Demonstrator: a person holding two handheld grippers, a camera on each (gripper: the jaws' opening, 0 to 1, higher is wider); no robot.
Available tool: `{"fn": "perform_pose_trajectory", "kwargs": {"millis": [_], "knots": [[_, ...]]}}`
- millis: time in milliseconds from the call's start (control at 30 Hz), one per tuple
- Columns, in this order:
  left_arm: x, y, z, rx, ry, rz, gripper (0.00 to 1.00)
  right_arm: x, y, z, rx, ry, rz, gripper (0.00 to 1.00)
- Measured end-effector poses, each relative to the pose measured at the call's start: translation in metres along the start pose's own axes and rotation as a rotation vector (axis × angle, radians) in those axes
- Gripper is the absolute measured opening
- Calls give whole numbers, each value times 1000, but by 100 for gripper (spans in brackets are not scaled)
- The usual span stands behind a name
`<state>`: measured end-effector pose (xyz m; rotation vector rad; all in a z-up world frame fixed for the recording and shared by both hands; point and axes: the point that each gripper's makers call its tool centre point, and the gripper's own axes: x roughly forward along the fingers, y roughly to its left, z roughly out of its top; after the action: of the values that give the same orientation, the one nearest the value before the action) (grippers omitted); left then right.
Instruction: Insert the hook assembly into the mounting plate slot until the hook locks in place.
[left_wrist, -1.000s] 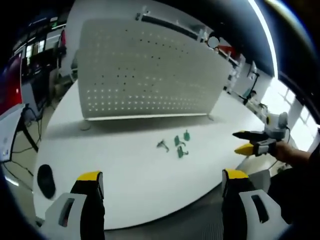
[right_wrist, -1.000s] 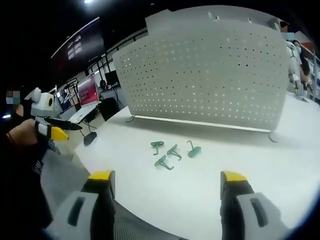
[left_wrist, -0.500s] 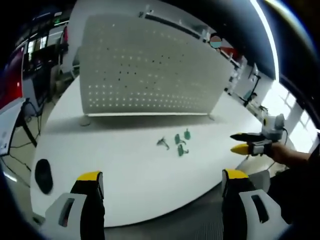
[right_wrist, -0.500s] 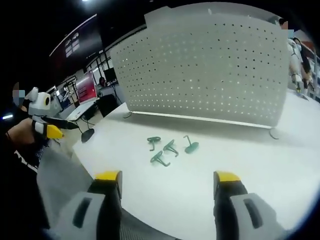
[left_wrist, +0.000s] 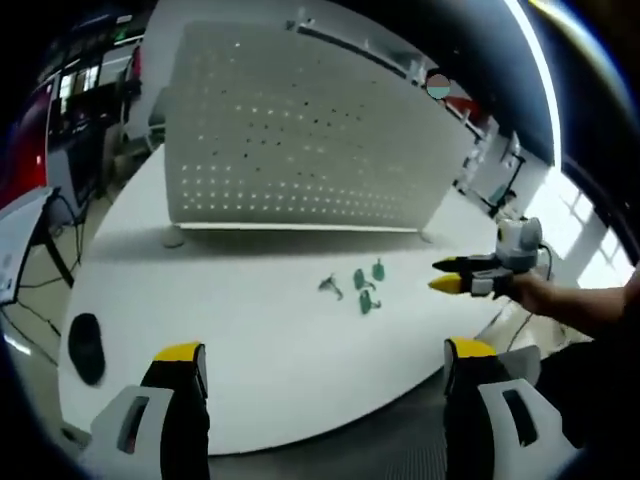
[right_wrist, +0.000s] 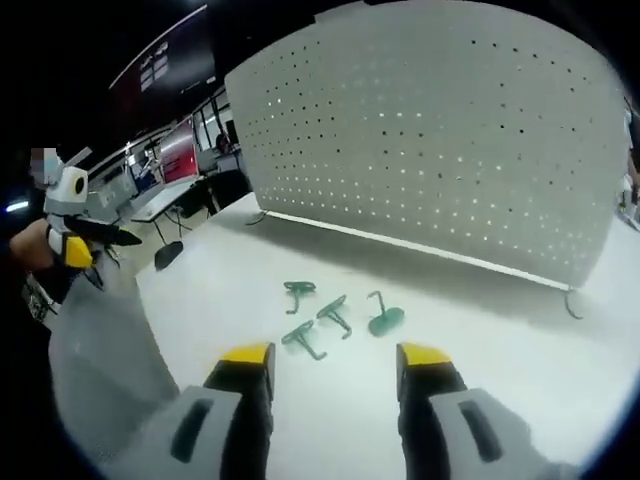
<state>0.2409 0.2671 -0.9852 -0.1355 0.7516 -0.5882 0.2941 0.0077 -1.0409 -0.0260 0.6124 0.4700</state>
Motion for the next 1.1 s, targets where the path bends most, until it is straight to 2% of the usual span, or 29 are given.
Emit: {"fn": "perform_pose_trajectory", "kwargs": {"millis": [100, 200, 300, 400, 533, 633, 700, 833, 1000, 1100], "knots": [[3, 1, -8, -9, 18, -1, 100, 12, -11, 4, -6, -12, -8, 38], [5, 0, -14, -16, 35, -9, 100, 26, -23, 1, -8, 30, -15, 35], [7, 0, -17, -27, 41, -17, 100, 37, -30, 2, -8, 44, -9, 33], [8, 1, -19, -30, 50, -18, 100, 51, -39, 0, -82, 80, -11, 28], [8, 6, -18, -36, 55, -12, 100, 68, -40, -1, -105, 104, 7, 24], [7, 7, -18, -45, 56, -9, 100, 80, -41, -7, -162, 146, 23, 21], [7, 7, -21, -43, 64, -8, 100, 89, -43, -13, -161, 163, 23, 20], [10, 9, -27, -60, 73, -6, 100, 98, -45, -13, -163, 163, 26, 18], [13, 6, -33, -59, 95, -15, 100, 106, -46, -14, -194, 200, 46, 17], [13, 8, -32, -64, 94, -16, 100, 111, -43, -14, -244, 217, 73, 17]]}}
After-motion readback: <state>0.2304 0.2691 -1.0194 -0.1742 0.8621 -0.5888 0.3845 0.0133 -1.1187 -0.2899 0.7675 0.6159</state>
